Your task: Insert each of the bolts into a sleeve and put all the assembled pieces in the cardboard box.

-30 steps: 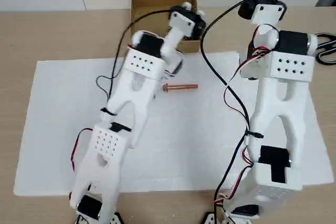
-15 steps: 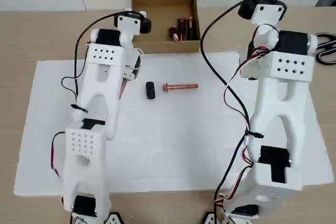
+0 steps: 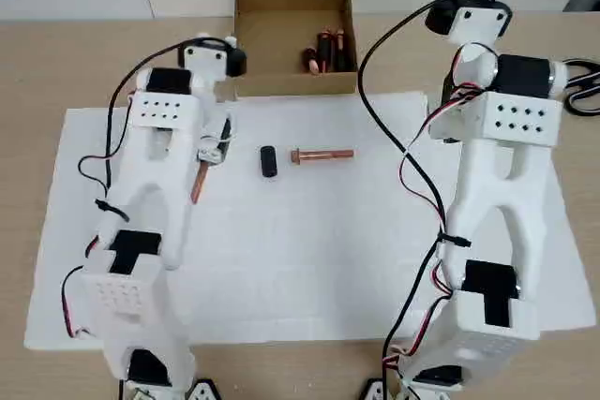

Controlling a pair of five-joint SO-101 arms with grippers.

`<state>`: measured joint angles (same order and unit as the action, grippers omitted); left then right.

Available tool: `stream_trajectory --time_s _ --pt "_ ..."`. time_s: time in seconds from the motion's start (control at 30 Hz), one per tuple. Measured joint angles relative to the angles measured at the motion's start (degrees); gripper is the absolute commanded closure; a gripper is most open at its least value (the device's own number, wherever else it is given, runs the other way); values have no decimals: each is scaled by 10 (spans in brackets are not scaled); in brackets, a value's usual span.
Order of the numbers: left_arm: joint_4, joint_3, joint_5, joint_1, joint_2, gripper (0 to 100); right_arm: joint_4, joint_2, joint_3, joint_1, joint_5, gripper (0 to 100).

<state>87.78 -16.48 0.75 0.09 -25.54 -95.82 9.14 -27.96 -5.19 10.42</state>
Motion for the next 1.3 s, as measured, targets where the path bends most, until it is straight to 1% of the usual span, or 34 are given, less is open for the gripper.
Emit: stream_trajectory --time_s 0.1,0.23,0.33,0.43,0.5,0.8,1.17,1.23,1.3 --pt "-62 52 0 -19 0 993 0 0 0 0 0 995" --pt "-105 95 0 -27 0 992 0 0 0 0 0 995" --pt "-113 98 1 -27 0 987 0 0 0 3 0 995" --pt "-115 98 1 -27 0 942 0 0 0 15 0 995" --pt "-115 98 2 -27 0 932 0 0 0 21 0 995" --pt "-142 98 -1 -27 -4 932 0 0 0 23 0 995" --pt "-156 98 2 -34 -33 932 0 0 0 23 0 995" --pt "-156 98 0 -35 -33 947 0 0 0 23 0 995" --pt "-156 98 1 -35 -33 992 0 0 0 23 0 995"
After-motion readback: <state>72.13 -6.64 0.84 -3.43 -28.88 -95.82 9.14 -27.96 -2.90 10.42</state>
